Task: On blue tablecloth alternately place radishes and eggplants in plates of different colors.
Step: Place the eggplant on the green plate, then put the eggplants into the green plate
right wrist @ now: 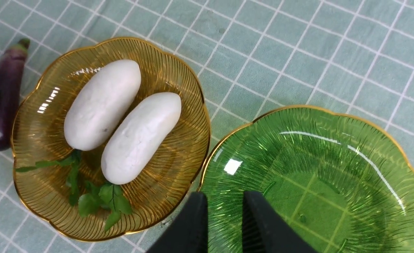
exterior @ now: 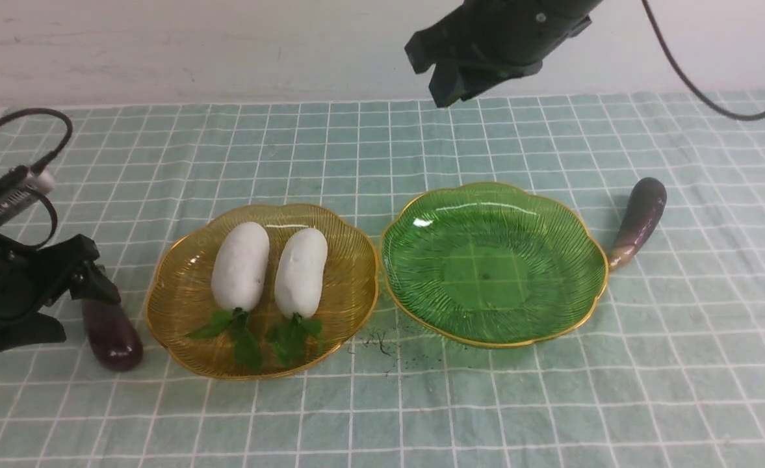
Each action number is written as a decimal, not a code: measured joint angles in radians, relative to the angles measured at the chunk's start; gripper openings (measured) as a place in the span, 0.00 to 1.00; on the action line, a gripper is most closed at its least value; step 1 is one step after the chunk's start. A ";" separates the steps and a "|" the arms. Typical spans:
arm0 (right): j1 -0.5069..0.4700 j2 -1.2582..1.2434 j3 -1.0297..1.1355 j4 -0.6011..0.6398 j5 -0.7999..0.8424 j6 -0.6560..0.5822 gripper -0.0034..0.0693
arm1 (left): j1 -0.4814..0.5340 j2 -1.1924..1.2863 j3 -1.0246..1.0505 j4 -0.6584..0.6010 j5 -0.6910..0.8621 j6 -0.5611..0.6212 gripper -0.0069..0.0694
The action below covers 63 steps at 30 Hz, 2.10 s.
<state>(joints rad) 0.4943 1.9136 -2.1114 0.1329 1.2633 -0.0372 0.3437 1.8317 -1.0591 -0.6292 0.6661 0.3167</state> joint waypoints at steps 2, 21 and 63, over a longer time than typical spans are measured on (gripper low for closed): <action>0.000 0.000 0.000 -0.021 0.001 0.000 0.20 | 0.000 0.016 0.000 -0.012 0.001 0.019 0.79; -0.087 -0.058 0.000 -0.207 0.003 0.066 0.19 | -0.004 -0.065 -0.135 -0.010 0.228 0.069 0.59; -0.625 0.524 0.010 0.273 -0.032 0.047 0.72 | -0.780 0.257 -0.516 -0.143 0.018 -0.045 0.81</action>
<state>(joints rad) -0.1312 2.4375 -2.1012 0.4060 1.2310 0.0099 -0.4365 2.0885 -1.5750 -0.7721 0.6842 0.2722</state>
